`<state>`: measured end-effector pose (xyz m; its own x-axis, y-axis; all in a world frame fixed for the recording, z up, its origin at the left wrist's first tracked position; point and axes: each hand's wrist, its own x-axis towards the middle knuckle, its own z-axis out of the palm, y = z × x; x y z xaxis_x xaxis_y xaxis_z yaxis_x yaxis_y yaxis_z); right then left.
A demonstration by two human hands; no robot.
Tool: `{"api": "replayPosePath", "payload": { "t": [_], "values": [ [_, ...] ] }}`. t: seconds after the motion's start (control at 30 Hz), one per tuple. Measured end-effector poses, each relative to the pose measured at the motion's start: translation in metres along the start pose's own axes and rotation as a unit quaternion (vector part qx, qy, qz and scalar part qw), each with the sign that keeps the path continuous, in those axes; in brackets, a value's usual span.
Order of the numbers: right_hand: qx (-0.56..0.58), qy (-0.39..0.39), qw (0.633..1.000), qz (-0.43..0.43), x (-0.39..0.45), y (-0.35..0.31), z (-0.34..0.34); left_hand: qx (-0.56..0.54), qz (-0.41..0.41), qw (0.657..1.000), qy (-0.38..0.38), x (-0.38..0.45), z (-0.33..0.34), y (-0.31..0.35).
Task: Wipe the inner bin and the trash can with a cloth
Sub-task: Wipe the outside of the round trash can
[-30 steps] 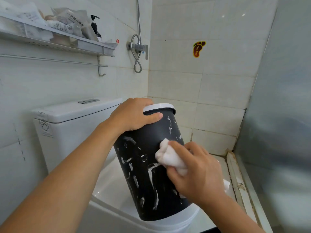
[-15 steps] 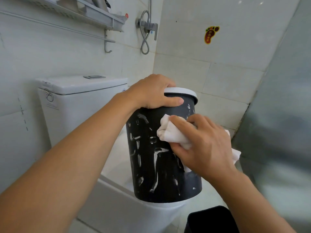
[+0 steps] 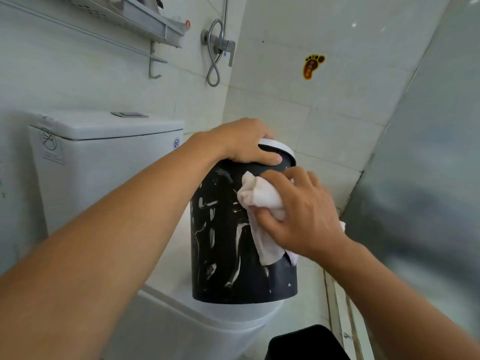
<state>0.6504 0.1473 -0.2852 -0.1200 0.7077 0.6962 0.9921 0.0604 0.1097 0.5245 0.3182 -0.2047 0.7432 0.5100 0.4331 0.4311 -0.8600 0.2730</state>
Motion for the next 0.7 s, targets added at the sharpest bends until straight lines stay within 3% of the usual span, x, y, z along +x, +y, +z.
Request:
{"api": "replayPosePath", "payload": {
  "t": [0.1, 0.23, 0.4, 0.57, 0.63, 0.7],
  "values": [
    [-0.013, -0.051, 0.999, -0.012, -0.014, -0.006, 0.0, -0.002, -0.012, 1.0, 0.006, -0.001, -0.001, -0.006],
    [-0.014, -0.038, 0.999, -0.017, -0.02, -0.008, 0.001, 0.005, 0.002, 1.0, 0.006, 0.0, 0.001, -0.002],
    [0.04, -0.046, 0.993, -0.097, -0.034, -0.005, -0.003, 0.007, 0.005, 1.0, 0.006, -0.004, 0.0, 0.0],
    [0.11, 0.062, 0.992, 0.032, -0.006, 0.0, -0.003, 0.018, 0.011, 1.0, 0.013, -0.005, 0.001, 0.01],
    [0.112, 0.074, 0.99, 0.032, -0.006, -0.001, 0.0, 0.014, 0.009, 1.0, 0.015, -0.006, 0.001, 0.01],
    [0.102, 0.038, 0.994, -0.021, -0.019, -0.003, 0.001, 0.012, 0.006, 1.0, 0.017, -0.007, -0.001, 0.006]
  ]
}}
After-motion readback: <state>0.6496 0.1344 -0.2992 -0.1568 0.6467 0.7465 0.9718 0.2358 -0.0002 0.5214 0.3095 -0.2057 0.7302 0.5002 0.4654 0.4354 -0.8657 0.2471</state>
